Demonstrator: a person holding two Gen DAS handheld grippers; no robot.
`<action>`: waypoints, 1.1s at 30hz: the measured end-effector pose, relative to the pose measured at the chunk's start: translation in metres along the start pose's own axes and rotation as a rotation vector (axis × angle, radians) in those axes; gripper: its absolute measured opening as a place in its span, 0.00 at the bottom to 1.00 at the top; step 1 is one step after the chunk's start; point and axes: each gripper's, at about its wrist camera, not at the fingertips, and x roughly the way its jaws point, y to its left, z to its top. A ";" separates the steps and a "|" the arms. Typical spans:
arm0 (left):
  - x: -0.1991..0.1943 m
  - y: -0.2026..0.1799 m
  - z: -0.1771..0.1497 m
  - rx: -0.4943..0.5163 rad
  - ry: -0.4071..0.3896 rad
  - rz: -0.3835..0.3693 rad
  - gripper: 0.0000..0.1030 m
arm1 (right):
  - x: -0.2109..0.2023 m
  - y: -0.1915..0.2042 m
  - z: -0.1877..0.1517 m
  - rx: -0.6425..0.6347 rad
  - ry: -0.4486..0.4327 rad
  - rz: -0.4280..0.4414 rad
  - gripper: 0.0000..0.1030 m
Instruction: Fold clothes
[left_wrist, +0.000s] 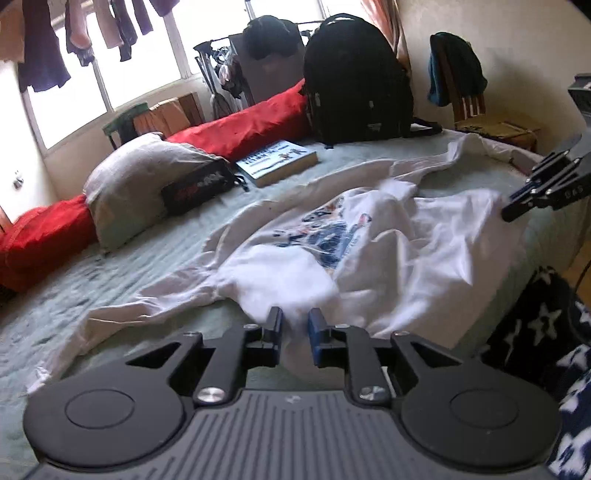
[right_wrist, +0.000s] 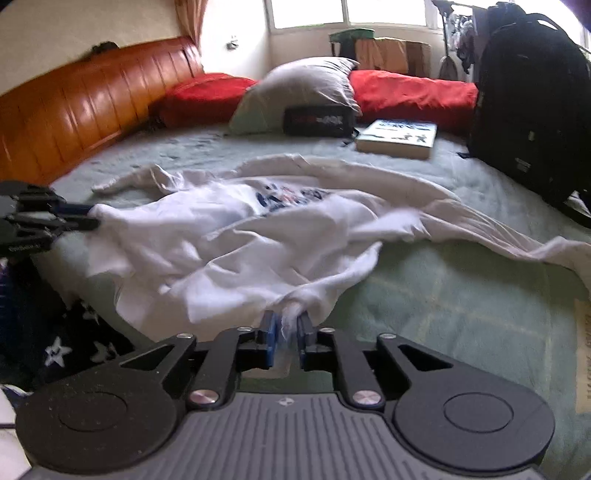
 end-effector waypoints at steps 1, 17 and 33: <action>-0.002 0.001 0.000 0.004 -0.002 0.010 0.17 | -0.001 -0.001 -0.002 0.005 0.002 -0.010 0.19; 0.055 -0.016 0.022 0.026 0.049 -0.091 0.48 | 0.021 0.012 0.021 -0.006 -0.046 -0.043 0.72; 0.097 -0.014 -0.020 -0.045 0.219 -0.175 0.60 | 0.062 -0.011 -0.023 0.086 0.104 -0.013 0.75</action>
